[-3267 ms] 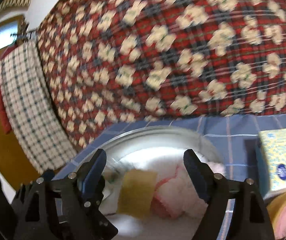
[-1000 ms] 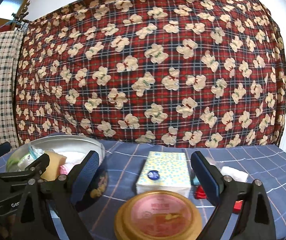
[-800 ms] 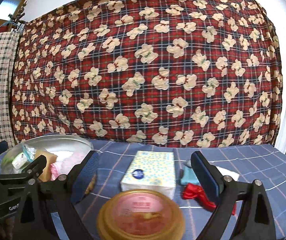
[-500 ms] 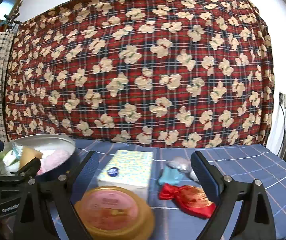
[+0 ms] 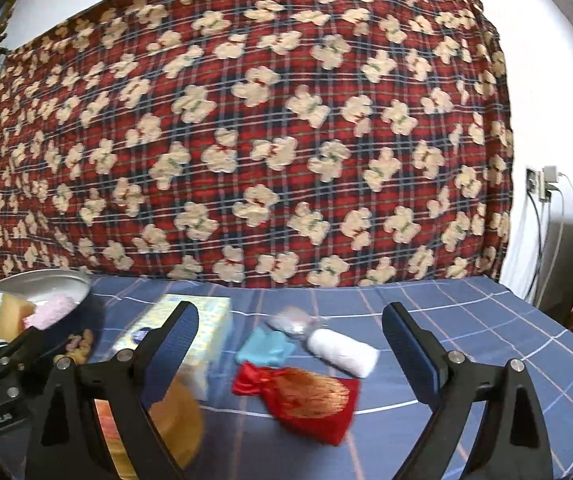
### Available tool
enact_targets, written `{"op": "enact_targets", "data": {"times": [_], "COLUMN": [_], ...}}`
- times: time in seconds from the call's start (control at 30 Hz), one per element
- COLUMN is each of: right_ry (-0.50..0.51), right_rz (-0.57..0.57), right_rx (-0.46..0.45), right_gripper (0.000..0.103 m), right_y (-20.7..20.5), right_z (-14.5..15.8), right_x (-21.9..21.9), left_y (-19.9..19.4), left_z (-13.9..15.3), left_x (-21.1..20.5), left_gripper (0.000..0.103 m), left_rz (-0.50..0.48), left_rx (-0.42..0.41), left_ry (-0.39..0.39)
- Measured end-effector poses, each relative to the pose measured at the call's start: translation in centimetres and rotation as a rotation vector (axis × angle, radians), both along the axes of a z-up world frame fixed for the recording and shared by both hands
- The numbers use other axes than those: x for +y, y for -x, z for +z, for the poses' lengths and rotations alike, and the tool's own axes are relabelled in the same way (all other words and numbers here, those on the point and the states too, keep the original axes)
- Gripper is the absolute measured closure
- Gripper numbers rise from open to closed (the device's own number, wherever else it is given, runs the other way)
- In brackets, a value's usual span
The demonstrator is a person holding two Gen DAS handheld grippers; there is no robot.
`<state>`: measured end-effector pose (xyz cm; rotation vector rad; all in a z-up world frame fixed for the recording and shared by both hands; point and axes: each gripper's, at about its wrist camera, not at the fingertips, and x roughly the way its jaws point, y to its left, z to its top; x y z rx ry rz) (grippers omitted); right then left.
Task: Organize soft objects
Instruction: 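Move both tools back from the tin toward the red pouch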
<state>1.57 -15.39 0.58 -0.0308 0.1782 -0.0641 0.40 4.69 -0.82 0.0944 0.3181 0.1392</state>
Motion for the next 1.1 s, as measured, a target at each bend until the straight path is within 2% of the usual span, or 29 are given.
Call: {"op": "enact_targets", "data": {"times": [0.4, 0.63, 0.8, 0.93, 1.1], "right_ry": [-0.083, -0.129, -0.162, -0.104, 0.01], "right_rz": [-0.16, -0.151, -0.03, 0.123, 0.298], "right_rx": [0.087, 0.178, 0.251, 0.324, 0.438], "right_gripper": [0.008, 0.008, 0.008, 0.008, 0.009], "right_y": [-1.2, -3.1, -4.2, -5.8, -8.6], "right_z": [-0.5, -1.0, -1.7, -2.2, -3.3], "right_x": [-8.4, -10.7, -10.8, -8.9, -5.6], "left_y": [0.1, 0.1, 0.2, 0.3, 0.7], "left_z": [0.0, 0.0, -0.1, -0.1, 0.0], "left_x": [-4.2, -7.3, -9.1, -9.8, -9.1], "left_gripper": [0.001, 0.003, 0.003, 0.003, 0.003], "left_rz": [-0.108, -0.182, -0.219, -0.23, -0.215], "left_rx": [0.01, 0.012, 0.018, 0.018, 0.003], "left_ry": [0.009, -0.01, -0.021, -0.043, -0.011]}}
